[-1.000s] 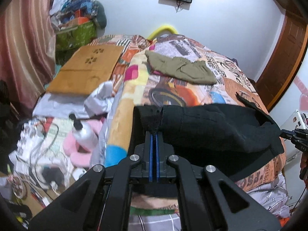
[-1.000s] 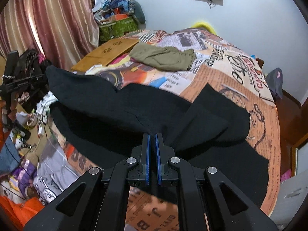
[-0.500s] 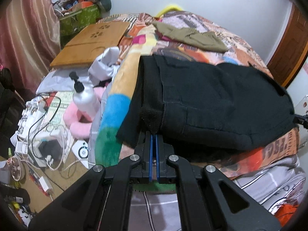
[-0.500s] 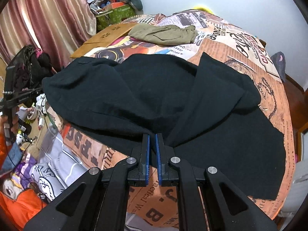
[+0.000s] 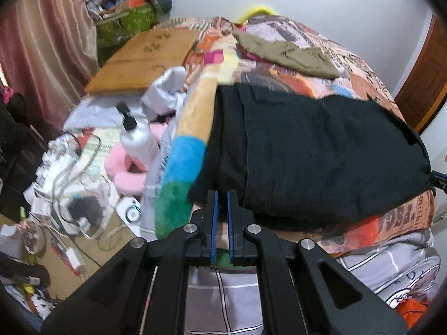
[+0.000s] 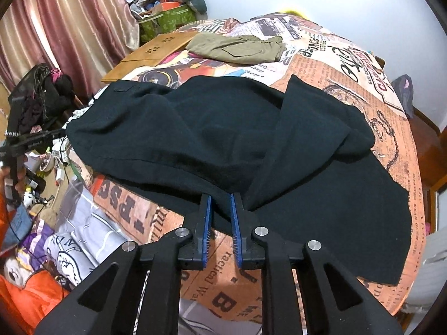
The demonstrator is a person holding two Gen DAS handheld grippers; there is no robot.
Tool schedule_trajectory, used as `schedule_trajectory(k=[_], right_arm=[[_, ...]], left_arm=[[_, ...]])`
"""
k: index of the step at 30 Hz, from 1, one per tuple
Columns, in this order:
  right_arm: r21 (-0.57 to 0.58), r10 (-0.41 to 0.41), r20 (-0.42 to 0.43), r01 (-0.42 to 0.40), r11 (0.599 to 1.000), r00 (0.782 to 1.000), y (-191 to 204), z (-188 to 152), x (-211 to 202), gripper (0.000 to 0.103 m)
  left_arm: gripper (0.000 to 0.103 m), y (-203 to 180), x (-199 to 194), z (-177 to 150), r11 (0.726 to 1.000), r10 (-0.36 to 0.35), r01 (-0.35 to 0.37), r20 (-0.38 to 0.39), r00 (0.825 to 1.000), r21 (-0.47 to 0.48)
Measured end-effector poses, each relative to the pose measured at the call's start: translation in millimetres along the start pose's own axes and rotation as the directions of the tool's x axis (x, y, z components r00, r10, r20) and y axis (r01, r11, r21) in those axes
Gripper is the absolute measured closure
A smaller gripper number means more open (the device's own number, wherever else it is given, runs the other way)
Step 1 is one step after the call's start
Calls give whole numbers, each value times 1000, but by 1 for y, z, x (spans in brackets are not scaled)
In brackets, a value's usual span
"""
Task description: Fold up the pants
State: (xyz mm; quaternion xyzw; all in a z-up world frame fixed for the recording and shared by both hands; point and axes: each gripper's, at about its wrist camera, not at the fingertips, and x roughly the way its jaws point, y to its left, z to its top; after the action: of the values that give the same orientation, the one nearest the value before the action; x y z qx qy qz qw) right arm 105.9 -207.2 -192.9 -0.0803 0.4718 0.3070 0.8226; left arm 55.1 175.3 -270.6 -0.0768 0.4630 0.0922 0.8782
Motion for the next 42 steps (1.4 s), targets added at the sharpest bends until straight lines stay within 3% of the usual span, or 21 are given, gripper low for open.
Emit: schedule_trajectory(k=[3, 7, 16, 21, 31, 42], right_arm=[[6, -25, 41, 25, 1000, 999, -4, 2, -11, 72], [31, -58, 75, 56, 998, 995, -17, 8, -25, 72], [60, -155, 146, 148, 987, 977, -47, 42, -41, 72], [78, -190, 157, 180, 981, 969, -67, 70, -28, 68], [44, -161, 66, 158, 986, 985, -91, 129, 47, 67], [57, -78, -128, 86, 995, 989, -115, 177, 145, 67]], left_arm=[[89, -4, -17, 17, 1000, -5, 5, 46, 999, 0], [84, -23, -27, 44, 999, -17, 14, 87, 996, 28], [82, -96, -15, 102, 984, -135, 118, 127, 983, 131], [70, -137, 2, 131, 971, -188, 164, 135, 973, 174], [62, -196, 56, 160, 945, -226, 192, 105, 968, 264], [60, -204, 130, 166, 944, -209, 200, 7, 978, 261]])
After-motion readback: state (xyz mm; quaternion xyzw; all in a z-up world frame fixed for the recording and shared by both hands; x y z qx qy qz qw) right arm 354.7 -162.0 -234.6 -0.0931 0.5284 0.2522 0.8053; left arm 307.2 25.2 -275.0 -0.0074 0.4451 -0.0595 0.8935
